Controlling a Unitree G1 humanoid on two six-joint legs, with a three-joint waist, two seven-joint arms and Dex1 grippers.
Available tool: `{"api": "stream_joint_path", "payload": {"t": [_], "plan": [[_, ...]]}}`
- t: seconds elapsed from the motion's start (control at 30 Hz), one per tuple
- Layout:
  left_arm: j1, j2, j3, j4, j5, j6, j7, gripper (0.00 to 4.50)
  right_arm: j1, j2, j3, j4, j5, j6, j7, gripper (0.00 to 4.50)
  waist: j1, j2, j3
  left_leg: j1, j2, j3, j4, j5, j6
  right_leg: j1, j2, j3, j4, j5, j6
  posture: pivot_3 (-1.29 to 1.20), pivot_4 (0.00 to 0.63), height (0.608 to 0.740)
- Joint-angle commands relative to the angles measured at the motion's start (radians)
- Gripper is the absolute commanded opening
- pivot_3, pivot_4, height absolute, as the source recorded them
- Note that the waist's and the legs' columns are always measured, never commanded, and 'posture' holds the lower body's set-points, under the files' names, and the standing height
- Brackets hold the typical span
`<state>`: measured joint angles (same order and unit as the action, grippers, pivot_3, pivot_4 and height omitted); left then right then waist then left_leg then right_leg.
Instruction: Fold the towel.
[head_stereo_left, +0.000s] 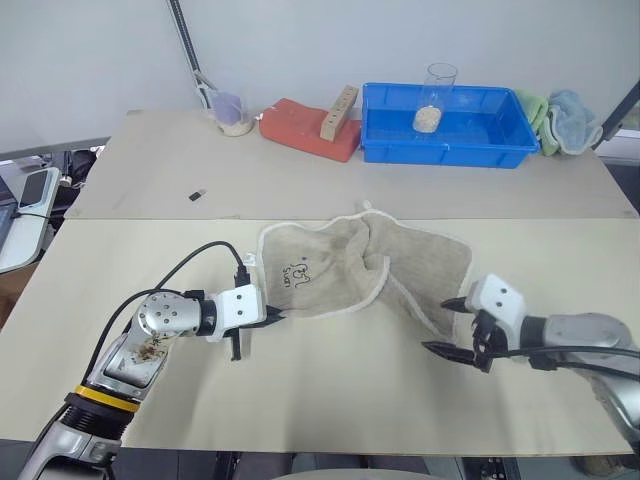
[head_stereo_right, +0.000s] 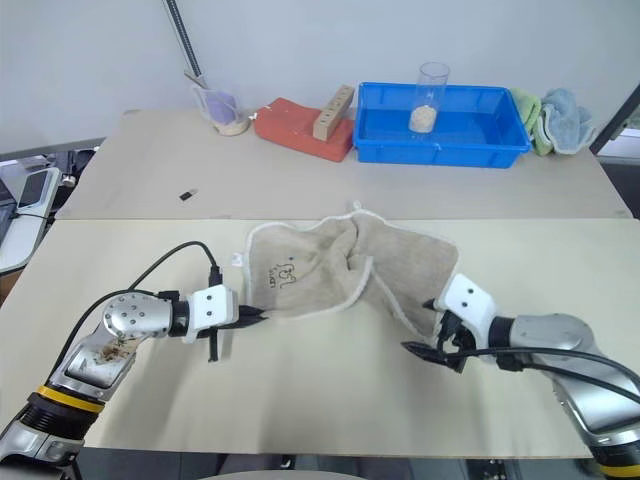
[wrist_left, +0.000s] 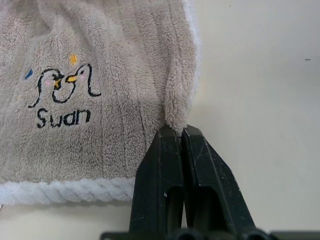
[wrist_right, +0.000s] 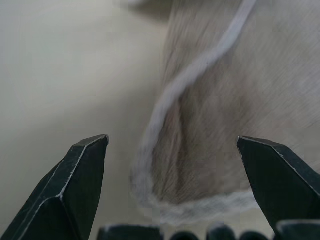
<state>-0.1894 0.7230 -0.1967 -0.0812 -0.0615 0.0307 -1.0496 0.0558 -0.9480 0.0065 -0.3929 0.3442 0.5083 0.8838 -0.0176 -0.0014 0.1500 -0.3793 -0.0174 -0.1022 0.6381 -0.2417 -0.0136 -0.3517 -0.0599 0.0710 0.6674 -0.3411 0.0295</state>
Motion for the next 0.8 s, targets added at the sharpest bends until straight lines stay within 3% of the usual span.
{"api": "stream_joint_path", "payload": {"t": [0.03,0.27,0.47,0.63,0.8], "plan": [[0.011,0.016,0.025,-0.016,-0.01,-0.004,0.004,0.0,-0.025,0.022,0.011,0.0,-0.037,-0.048,-0.006,4.25,-0.001,0.0,0.0,0.0,0.0,0.0,0.0,0.0,0.0,0.0,0.0,0.0,0.0,0.0,0.0,0.0,0.15,0.74],[0.02,0.024,0.047,0.015,-0.029,-0.008,-0.002,0.0,-0.032,0.046,0.004,0.015,-0.081,-0.062,-0.014,2.0,-0.001,0.0,0.0,0.0,0.0,0.0,0.0,0.0,0.0,0.0,0.0,0.0,0.0,0.0,0.0,0.0,0.15,0.74],[0.007,0.061,0.1,0.06,-0.065,0.007,-0.026,0.0,-0.015,0.01,-0.086,0.01,-0.054,-0.067,0.026,0.02,-0.001,0.0,0.0,0.0,0.0,-0.001,0.0,0.0,0.0,0.0,0.0,0.0,0.001,0.0,0.0,0.0,0.15,0.74],[-0.009,0.171,0.196,0.112,-0.159,0.109,-0.122,0.0,0.022,-0.094,-0.235,-0.015,0.038,-0.061,0.182,0.02,-0.003,0.0,0.0,0.0,0.0,-0.001,0.0,0.0,0.0,0.0,0.0,0.0,0.002,0.0,0.0,0.0,0.15,0.74],[-0.047,0.326,0.233,0.108,-0.283,0.294,-0.327,0.0,-0.022,-0.215,-0.315,0.049,0.092,-0.077,0.344,0.02,-0.005,0.0,0.0,0.001,0.0,0.0,0.0,0.0,0.0,0.0,0.0,-0.001,0.002,0.0,0.0,0.0,0.15,0.74]]}}
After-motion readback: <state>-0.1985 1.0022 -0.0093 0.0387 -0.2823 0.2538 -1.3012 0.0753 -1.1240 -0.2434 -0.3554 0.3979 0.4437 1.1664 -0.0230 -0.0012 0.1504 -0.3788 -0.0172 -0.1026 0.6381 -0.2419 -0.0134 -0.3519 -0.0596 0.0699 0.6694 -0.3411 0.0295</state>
